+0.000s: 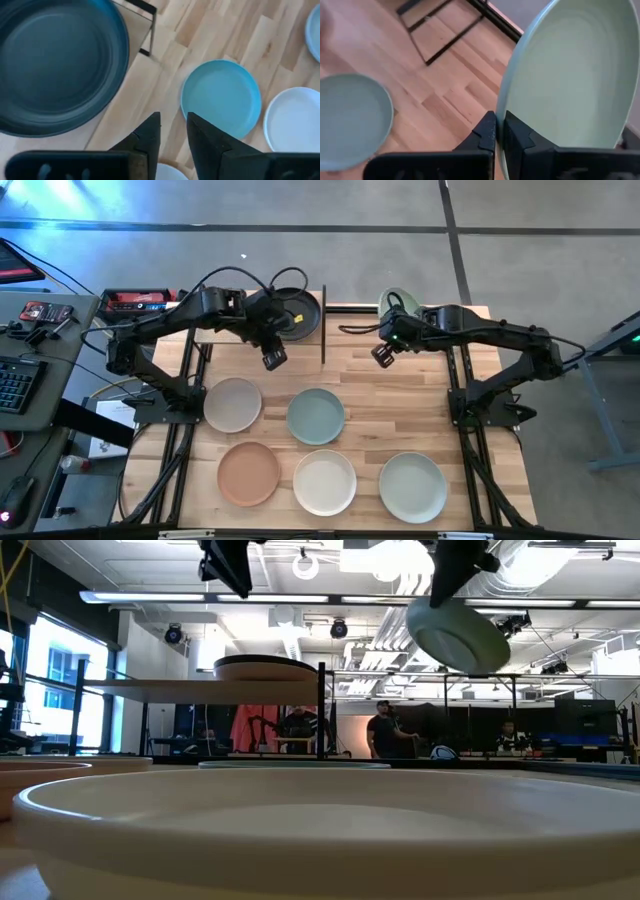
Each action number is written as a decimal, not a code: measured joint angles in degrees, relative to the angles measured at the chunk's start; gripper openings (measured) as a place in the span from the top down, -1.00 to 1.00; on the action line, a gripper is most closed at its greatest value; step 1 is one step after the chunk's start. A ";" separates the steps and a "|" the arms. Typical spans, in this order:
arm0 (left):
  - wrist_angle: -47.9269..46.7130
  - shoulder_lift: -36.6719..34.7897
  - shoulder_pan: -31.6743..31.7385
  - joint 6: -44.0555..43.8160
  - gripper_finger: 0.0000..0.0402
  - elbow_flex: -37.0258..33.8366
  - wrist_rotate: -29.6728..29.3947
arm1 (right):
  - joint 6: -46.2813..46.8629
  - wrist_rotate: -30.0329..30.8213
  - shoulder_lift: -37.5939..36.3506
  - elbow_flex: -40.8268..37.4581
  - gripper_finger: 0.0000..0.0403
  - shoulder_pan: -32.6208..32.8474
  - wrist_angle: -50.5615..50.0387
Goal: Place and stack plates onto a shelf
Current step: Stack the light green plate into the black plate on the shelf
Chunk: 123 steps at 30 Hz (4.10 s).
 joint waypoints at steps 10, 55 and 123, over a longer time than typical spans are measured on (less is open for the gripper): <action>1.47 1.34 6.43 -13.78 0.42 0.00 -0.01 | -26.41 -0.16 0.32 5.10 1.00 2.51 0.63; 12.17 6.34 8.91 -33.77 0.42 -0.07 3.18 | -70.23 -9.53 15.78 9.81 1.00 7.50 4.66; 5.65 3.15 19.67 -26.80 0.98 -0.13 2.66 | -65.30 3.11 11.94 9.74 0.31 8.32 1.62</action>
